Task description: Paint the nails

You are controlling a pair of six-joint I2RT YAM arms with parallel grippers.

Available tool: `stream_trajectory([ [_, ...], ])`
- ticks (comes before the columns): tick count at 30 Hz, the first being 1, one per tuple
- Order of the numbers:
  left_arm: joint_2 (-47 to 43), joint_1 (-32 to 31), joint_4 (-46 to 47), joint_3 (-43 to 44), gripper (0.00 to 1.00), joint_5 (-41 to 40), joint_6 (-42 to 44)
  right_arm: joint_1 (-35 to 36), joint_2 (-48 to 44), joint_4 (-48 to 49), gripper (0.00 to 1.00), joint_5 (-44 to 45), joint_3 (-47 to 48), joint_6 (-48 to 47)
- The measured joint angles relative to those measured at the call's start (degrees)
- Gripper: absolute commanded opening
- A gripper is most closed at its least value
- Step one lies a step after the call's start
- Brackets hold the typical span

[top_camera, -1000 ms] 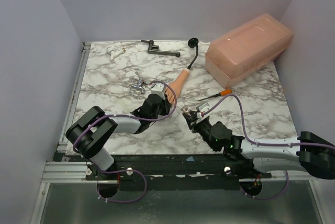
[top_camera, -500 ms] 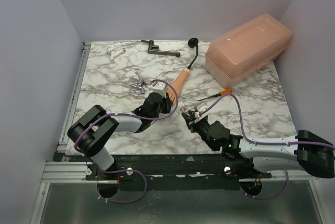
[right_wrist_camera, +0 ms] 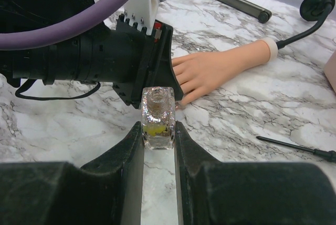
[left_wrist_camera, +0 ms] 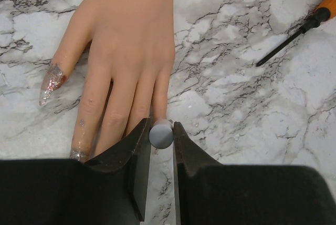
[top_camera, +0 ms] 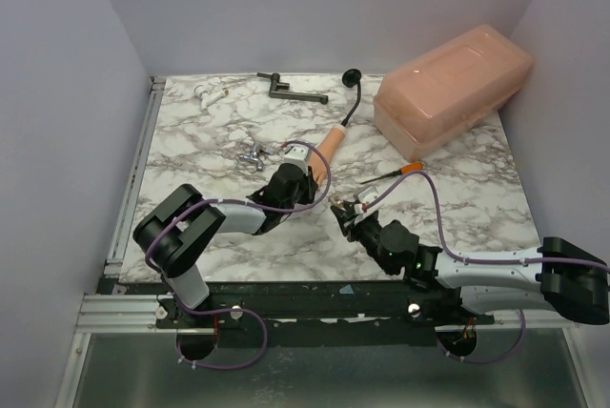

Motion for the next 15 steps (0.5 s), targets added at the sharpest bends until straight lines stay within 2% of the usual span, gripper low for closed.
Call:
stream_trajectory([
  [15,-0.31,-0.11,-1.81,-0.63,0.00,-0.44,-2.67,0.00,0.00,-0.02,0.01,0.02,0.00,0.00],
])
